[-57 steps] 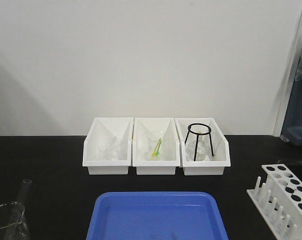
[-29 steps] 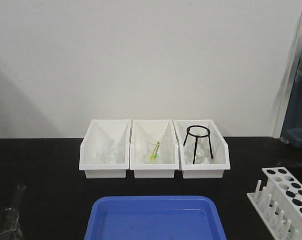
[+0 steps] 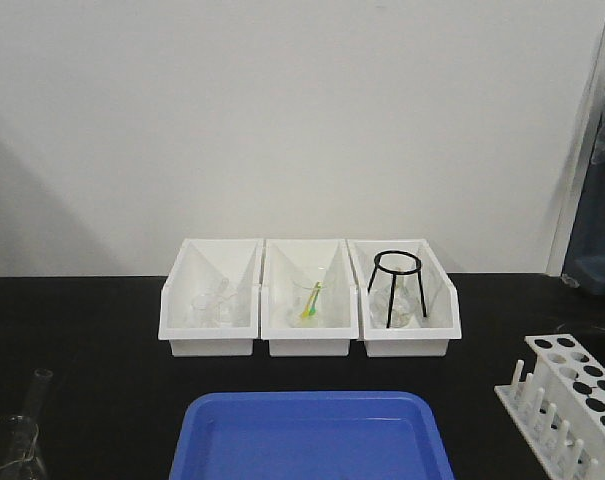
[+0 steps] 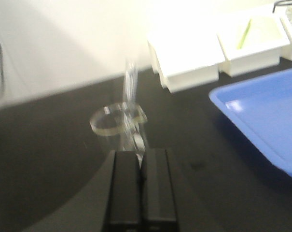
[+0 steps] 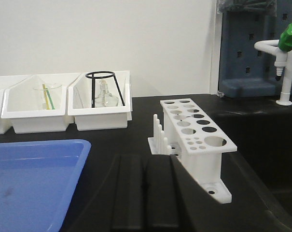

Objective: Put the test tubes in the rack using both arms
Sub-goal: 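Move the left gripper down over the glass test tube by the beaker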

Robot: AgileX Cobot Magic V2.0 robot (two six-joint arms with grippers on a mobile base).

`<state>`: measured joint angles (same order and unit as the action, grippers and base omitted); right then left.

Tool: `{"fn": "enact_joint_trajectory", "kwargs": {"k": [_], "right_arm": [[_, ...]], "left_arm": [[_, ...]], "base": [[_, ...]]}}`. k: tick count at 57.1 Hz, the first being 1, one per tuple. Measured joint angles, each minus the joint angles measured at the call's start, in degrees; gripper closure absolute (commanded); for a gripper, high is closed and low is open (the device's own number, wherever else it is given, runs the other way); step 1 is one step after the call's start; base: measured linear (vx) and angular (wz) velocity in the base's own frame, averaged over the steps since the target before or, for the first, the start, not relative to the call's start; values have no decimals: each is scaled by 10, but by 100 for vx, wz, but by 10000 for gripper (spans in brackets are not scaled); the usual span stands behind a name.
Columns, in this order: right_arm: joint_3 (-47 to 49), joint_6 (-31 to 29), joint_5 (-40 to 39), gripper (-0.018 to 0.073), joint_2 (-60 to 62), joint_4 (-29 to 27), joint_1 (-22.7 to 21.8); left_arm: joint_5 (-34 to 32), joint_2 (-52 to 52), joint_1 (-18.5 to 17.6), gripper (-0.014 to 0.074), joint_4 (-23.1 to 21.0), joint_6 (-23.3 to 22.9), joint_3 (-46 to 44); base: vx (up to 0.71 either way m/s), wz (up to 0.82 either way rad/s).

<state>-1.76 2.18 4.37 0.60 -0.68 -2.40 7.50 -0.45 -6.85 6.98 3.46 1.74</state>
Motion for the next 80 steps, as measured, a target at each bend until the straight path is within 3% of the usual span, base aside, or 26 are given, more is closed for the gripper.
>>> {"fn": "enact_joint_trajectory", "kwargs": {"k": [18, 20, 26, 31, 37, 46, 54, 64, 80], "right_arm": [[0, 0, -2, 566, 0, 0, 0], [0, 0, -22, 566, 0, 0, 0], [0, 0, -66, 566, 0, 0, 0], [23, -1, -69, 566, 0, 1, 0], [100, -16, -56, 566, -8, 2, 0], [263, -65, -17, 566, -101, 2, 0], [375, -91, 5, 566, -220, 2, 0], [434, -93, 8, 566, -341, 2, 0], [435, -57, 52, 566, -462, -22, 0]], "left_arm": [[-221, 0, 0, 617, 15, 4, 0], [-282, 0, 0, 617, 3, -29, 0], [-306, 0, 0, 617, -13, -93, 0], [-256, -2, 0, 617, -13, -141, -17], [-138, -1, 0, 617, -13, -160, -96], [45, 61, 0, 617, 9, -131, -278], [141, 170, 0, 617, 24, -115, -413], [161, 298, 0, 617, 24, -115, -480], [98, 382, 0, 617, 24, -113, -485]], "base": [[0, 0], [0, 0], [0, 0], [0, 0], [0, 0], [0, 0], [0, 0], [0, 0], [0, 0]]}}
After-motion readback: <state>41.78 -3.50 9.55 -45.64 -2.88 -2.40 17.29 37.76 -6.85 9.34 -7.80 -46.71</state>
